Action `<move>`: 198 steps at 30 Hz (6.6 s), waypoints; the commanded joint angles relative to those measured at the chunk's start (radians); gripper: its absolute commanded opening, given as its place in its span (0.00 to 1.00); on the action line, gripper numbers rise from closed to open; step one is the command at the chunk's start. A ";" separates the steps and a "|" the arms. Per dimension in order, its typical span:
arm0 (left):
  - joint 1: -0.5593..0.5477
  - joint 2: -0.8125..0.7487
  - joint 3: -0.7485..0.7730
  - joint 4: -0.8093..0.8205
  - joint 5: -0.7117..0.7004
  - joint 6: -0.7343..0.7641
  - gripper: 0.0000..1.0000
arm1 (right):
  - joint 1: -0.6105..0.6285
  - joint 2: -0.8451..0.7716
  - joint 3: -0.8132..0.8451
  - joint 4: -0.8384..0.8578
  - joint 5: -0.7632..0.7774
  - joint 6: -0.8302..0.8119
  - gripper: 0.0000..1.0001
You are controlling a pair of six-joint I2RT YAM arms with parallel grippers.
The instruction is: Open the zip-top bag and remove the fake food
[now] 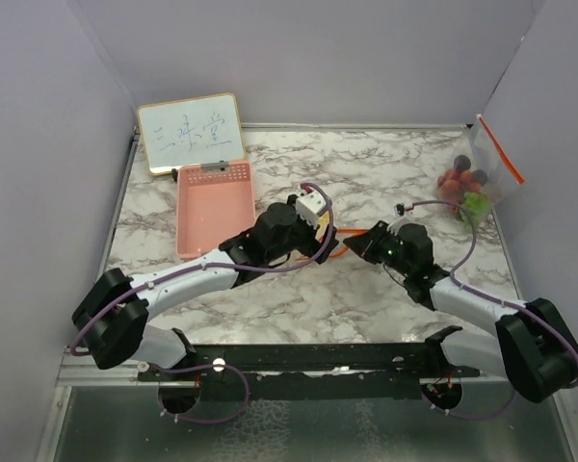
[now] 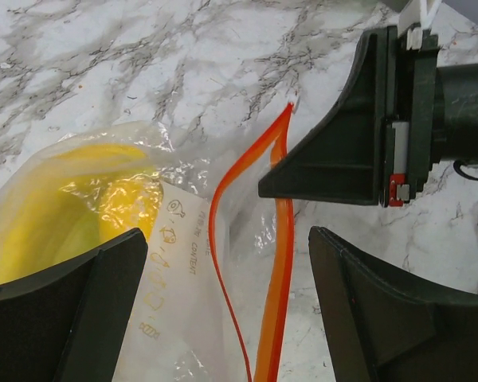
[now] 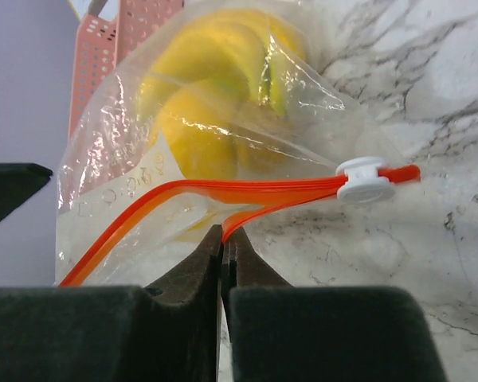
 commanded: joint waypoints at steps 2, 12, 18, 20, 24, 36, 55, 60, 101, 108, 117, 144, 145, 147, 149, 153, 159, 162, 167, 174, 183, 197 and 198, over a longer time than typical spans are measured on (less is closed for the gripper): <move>-0.007 -0.017 0.037 -0.001 -0.024 -0.015 0.85 | -0.007 -0.118 0.179 -0.265 0.205 -0.167 0.02; -0.007 -0.146 0.007 -0.023 -0.074 -0.044 0.81 | -0.022 -0.254 0.543 -0.553 0.570 -0.515 0.02; -0.007 -0.167 0.007 -0.037 -0.069 -0.045 0.81 | -0.022 -0.052 0.787 -0.593 0.419 -0.718 0.02; -0.007 -0.174 0.003 -0.043 -0.069 -0.046 0.82 | -0.022 0.026 0.830 -0.620 0.362 -0.743 0.02; -0.008 -0.197 -0.021 -0.056 -0.081 -0.047 0.82 | -0.022 0.134 0.825 -0.650 0.227 -0.735 0.02; -0.007 -0.182 -0.021 -0.058 -0.094 -0.041 0.95 | -0.022 0.076 0.681 -0.595 0.205 -0.707 0.02; -0.007 -0.114 -0.045 -0.038 -0.152 -0.061 0.99 | -0.022 0.306 0.692 -0.524 0.009 -0.762 0.34; -0.007 -0.111 -0.057 -0.024 -0.166 -0.070 0.99 | -0.019 0.305 0.694 -0.548 0.041 -0.794 0.47; -0.007 0.039 -0.206 0.474 -0.145 -0.490 0.16 | 0.161 0.127 0.647 -0.587 0.205 -0.714 0.02; 0.042 0.243 -0.102 0.595 -0.052 -0.563 0.16 | 0.161 0.097 0.643 -0.581 0.212 -0.701 0.02; 0.121 0.476 0.002 0.695 0.043 -0.671 0.16 | 0.160 0.065 0.606 -0.583 0.204 -0.693 0.02; 0.128 0.584 0.188 0.398 0.015 -0.613 0.22 | 0.160 0.005 0.548 -0.579 0.246 -0.672 0.02; 0.127 0.571 0.174 0.378 0.001 -0.595 0.23 | 0.162 0.001 0.545 -0.576 0.251 -0.672 0.02; 0.121 0.546 0.150 0.320 -0.035 -0.551 0.24 | 0.161 -0.001 0.539 -0.568 0.257 -0.672 0.02; 0.115 0.527 0.134 0.253 -0.094 -0.509 0.25 | 0.161 0.005 0.538 -0.563 0.261 -0.675 0.02; 0.107 0.474 0.053 0.278 -0.106 -0.464 0.32 | 0.161 0.018 0.535 -0.558 0.266 -0.676 0.02; 0.040 0.449 0.033 0.421 -0.028 -0.305 0.51 | 0.161 0.009 0.521 -0.549 0.256 -0.680 0.02; 0.019 0.480 0.070 0.445 0.021 -0.261 0.60 | 0.162 -0.007 0.512 -0.548 0.248 -0.679 0.02; 0.002 0.518 0.100 0.488 0.035 -0.266 0.75 | 0.162 -0.025 0.502 -0.552 0.253 -0.682 0.02; 0.000 0.451 0.088 0.483 0.037 -0.242 0.69 | 0.161 -0.042 0.496 -0.564 0.266 -0.672 0.02; 0.001 0.554 0.107 0.650 0.127 -0.281 0.55 | 0.160 -0.066 0.479 -0.518 0.181 -0.630 0.02; 0.001 0.723 0.077 0.992 0.167 -0.300 0.66 | 0.161 -0.065 0.448 -0.473 0.120 -0.595 0.02; 0.001 0.732 0.078 1.008 0.166 -0.293 0.66 | 0.162 -0.062 0.445 -0.470 0.116 -0.596 0.02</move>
